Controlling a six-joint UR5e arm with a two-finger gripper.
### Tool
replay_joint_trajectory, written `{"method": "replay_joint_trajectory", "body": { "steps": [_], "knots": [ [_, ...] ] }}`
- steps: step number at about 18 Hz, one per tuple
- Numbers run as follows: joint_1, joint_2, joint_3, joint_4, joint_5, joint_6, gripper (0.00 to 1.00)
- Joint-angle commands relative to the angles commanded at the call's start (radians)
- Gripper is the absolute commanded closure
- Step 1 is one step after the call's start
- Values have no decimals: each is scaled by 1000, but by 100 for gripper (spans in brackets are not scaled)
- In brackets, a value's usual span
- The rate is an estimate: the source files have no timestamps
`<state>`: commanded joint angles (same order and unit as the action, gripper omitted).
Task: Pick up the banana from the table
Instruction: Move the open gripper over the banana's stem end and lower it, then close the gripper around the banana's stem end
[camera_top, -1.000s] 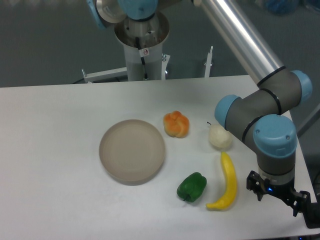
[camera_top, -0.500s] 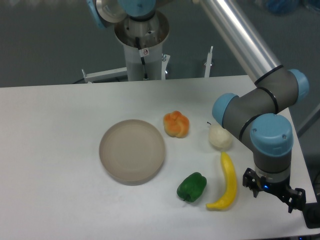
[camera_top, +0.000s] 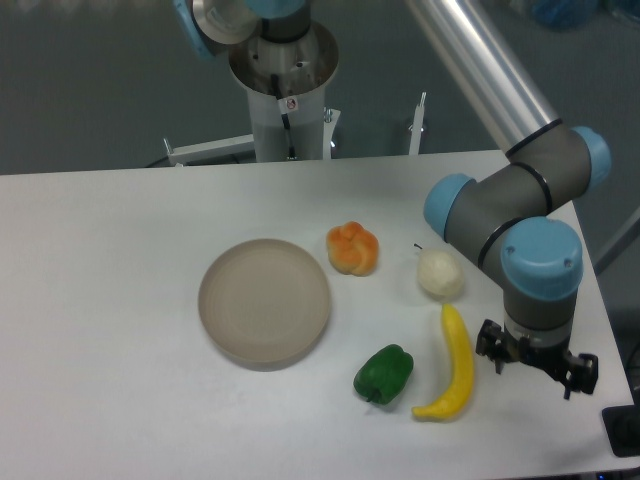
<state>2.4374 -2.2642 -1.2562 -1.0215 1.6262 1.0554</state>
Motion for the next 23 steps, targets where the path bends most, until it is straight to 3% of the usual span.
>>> {"method": "replay_joint_trajectory", "body": {
  "steps": [3,6,10,14,23],
  "knots": [
    [6,0,-14,-40,-48,-52,0],
    [5,-8,-26,-40,-72,-109,0],
    [-4,-23,-45,-25,-83,-221,0],
    [-8,-26,-97,64,-86,-230,0],
    [-38,-29,-123,75,-74,-241,0]
  ]
}}
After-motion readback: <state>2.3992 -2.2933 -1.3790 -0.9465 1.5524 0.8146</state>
